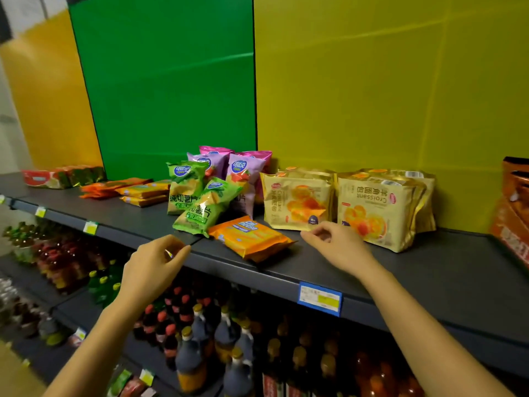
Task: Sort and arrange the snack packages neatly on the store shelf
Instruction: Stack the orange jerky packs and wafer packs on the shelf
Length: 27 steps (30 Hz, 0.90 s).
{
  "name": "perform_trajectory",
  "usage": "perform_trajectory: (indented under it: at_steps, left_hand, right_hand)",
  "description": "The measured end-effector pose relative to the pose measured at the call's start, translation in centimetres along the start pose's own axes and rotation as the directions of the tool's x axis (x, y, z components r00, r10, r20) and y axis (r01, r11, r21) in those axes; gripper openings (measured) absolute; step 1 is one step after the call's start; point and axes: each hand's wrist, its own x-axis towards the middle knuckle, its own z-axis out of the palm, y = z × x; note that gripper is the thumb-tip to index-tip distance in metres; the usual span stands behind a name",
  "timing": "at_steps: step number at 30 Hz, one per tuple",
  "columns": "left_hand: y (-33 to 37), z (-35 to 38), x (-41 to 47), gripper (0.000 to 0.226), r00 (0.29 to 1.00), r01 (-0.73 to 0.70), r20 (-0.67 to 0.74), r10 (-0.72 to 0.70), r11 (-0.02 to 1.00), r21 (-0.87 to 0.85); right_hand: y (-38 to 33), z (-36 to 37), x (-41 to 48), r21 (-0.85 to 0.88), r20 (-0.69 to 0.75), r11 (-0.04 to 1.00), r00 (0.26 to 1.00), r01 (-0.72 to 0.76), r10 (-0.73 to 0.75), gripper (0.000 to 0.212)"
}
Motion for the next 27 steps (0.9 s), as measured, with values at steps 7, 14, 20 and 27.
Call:
perform_trajectory:
  at_steps: [7,14,20,27]
  left_hand:
    - [-1.8,1.5,2.1,0.012,0.997,-0.020,0.075,0.023,0.999,-0.041]
    - [-0.8,3.7,3.7,0.018,0.994,-0.083,0.065,0.090,0.990,-0.112]
    - [0.3,4.4,5.1,0.009,0.996,-0.088,0.008,0.091,0.978,-0.189]
    - [1.7,6.4,7.0,0.020,0.992,-0.116,0.030,0.126,0.969,-0.220]
  right_hand:
    - [-4.6,4.6,2.9,-0.165,0.045,0.973,0.985,-0.159,0.169,0.107]
    - [-5.8,5.4,5.6,-0.365,0.205,0.928,0.965,-0.079,0.163,0.070]
    - [-6.2,4.5,6.5,-0.258,0.270,0.963,0.951,-0.080,0.151,0.065]
    - [-3.3,1.1,6.6,0.367,0.037,0.916,0.987,-0.159,0.157,0.027]
